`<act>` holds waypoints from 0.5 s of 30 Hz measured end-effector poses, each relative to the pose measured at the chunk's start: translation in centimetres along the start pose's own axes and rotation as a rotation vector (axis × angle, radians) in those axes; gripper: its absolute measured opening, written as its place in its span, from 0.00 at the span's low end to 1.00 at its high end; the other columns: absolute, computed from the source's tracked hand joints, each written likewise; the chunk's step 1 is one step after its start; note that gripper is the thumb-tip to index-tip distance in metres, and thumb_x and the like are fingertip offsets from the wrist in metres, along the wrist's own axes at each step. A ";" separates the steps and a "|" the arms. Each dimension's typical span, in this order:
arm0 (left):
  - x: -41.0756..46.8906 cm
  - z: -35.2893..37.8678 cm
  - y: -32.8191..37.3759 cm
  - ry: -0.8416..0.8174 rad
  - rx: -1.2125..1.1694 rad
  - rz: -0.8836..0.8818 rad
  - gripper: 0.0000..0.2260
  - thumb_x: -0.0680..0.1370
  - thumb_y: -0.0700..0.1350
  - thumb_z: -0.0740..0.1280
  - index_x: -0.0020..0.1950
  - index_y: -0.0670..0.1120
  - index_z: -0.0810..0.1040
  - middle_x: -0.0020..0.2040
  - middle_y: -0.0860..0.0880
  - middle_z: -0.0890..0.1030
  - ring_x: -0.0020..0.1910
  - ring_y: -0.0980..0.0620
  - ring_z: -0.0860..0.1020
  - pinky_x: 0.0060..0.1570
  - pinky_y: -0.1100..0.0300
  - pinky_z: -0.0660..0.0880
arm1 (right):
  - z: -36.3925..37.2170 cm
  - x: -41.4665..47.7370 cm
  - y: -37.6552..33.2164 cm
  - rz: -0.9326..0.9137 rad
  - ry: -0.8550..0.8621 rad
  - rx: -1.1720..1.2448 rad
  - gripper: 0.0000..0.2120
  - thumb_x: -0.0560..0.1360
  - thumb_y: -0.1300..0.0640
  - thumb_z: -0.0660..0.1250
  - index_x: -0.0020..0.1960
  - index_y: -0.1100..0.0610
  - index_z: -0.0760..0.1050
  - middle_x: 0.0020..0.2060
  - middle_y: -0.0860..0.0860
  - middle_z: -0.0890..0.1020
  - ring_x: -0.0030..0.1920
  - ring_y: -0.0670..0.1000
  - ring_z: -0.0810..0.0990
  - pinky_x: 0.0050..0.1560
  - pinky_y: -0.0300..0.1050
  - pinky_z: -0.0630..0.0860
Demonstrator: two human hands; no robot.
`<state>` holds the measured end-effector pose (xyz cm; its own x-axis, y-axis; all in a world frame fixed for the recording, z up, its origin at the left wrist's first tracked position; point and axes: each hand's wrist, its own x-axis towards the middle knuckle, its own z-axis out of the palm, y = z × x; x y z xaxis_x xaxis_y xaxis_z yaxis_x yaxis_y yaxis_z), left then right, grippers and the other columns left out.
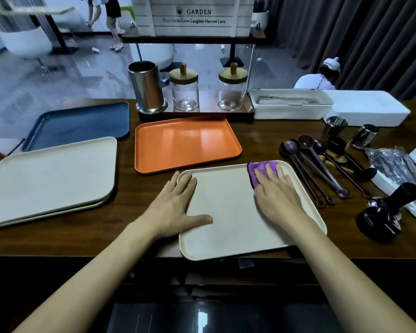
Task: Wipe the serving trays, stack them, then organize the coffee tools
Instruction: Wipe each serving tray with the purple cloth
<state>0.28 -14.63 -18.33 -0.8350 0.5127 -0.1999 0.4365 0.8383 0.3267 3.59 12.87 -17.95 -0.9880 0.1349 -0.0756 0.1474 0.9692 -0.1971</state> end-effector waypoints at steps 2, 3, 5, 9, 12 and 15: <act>0.0 0.1 -0.2 0.003 -0.009 -0.005 0.54 0.71 0.78 0.61 0.84 0.50 0.42 0.83 0.56 0.38 0.80 0.53 0.31 0.79 0.51 0.39 | 0.6 0.2 -2.4 -0.121 0.000 -0.019 0.28 0.83 0.55 0.49 0.82 0.52 0.50 0.82 0.54 0.52 0.81 0.57 0.45 0.79 0.57 0.47; 0.1 0.2 -0.2 0.007 -0.010 -0.006 0.54 0.70 0.78 0.61 0.84 0.51 0.42 0.83 0.57 0.38 0.79 0.53 0.30 0.79 0.52 0.39 | 1.0 0.4 -4.0 -0.188 -0.002 -0.004 0.28 0.82 0.55 0.50 0.81 0.52 0.51 0.81 0.54 0.53 0.81 0.57 0.45 0.79 0.57 0.48; 0.2 0.3 -0.3 0.018 -0.030 0.010 0.53 0.70 0.78 0.62 0.84 0.55 0.41 0.82 0.59 0.36 0.79 0.53 0.30 0.79 0.52 0.39 | 1.7 0.6 -7.2 -0.314 -0.011 0.008 0.28 0.81 0.53 0.52 0.81 0.51 0.54 0.81 0.54 0.54 0.81 0.58 0.46 0.79 0.56 0.48; 0.2 0.5 -0.5 0.051 -0.074 0.044 0.52 0.69 0.79 0.63 0.82 0.61 0.39 0.81 0.65 0.36 0.79 0.56 0.29 0.79 0.54 0.40 | 2.3 0.9 -9.0 -0.382 -0.022 -0.008 0.29 0.82 0.51 0.54 0.81 0.51 0.52 0.82 0.53 0.52 0.81 0.56 0.44 0.79 0.57 0.44; 0.4 0.5 -0.8 0.022 -0.031 -0.012 0.55 0.67 0.82 0.60 0.83 0.57 0.41 0.82 0.62 0.37 0.79 0.58 0.30 0.81 0.52 0.41 | 2.1 1.3 -7.2 -0.360 -0.037 0.004 0.30 0.82 0.52 0.54 0.82 0.50 0.49 0.82 0.51 0.50 0.81 0.54 0.43 0.78 0.59 0.42; 0.4 0.6 -0.9 0.005 -0.010 -0.046 0.56 0.66 0.83 0.59 0.83 0.56 0.42 0.82 0.61 0.37 0.78 0.60 0.29 0.81 0.52 0.41 | 1.1 1.6 -4.3 -0.278 -0.058 -0.019 0.36 0.79 0.54 0.60 0.82 0.50 0.46 0.82 0.51 0.46 0.81 0.55 0.41 0.78 0.59 0.40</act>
<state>-0.26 -15.01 -19.26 -0.8558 0.4724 -0.2108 0.3940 0.8592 0.3263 1.46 8.68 -18.32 -0.9860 -0.1482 -0.0766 -0.1305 0.9712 -0.1995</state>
